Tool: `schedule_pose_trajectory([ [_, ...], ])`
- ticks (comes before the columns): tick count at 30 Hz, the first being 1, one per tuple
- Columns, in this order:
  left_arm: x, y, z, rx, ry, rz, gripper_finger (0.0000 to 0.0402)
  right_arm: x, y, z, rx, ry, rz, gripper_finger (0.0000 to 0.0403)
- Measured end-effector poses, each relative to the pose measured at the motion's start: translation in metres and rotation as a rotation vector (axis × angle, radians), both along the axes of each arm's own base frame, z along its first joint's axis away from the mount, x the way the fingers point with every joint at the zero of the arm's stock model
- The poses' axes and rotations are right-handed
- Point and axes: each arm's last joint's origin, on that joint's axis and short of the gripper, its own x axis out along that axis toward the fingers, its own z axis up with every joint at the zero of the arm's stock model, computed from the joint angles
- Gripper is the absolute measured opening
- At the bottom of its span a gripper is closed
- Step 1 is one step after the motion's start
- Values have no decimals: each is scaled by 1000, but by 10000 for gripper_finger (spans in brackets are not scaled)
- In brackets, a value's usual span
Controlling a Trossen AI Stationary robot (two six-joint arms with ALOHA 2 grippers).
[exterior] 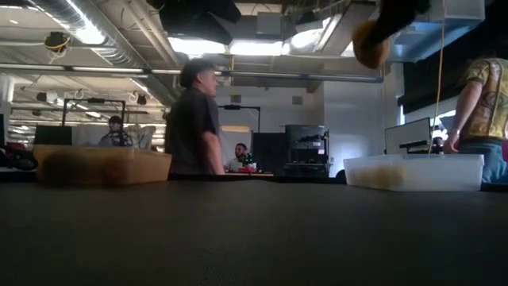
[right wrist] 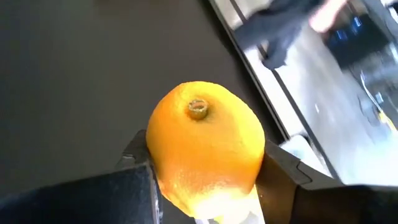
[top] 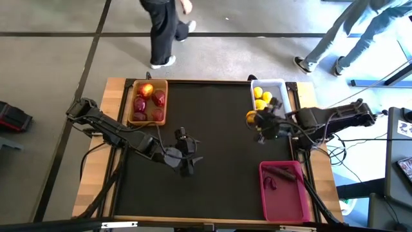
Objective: Sort produce into baskets
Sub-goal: Put the lemon into the white bin
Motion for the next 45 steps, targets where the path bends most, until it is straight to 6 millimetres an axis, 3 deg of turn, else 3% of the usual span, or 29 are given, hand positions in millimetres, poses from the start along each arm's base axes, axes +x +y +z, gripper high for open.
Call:
schedule_pose_trajectory([
  [8,0,0,0,21,0,7,308,-15,-45,-21,61,75,-223,135],
  [22,0,1,0,31,3,3,308,-41,-125,-96,292,189,-589,135],
  [35,0,1,0,31,3,3,308,-54,-148,-135,418,233,-698,145],
  [45,0,1,0,32,3,3,308,-48,-151,-144,426,262,-671,247],
])
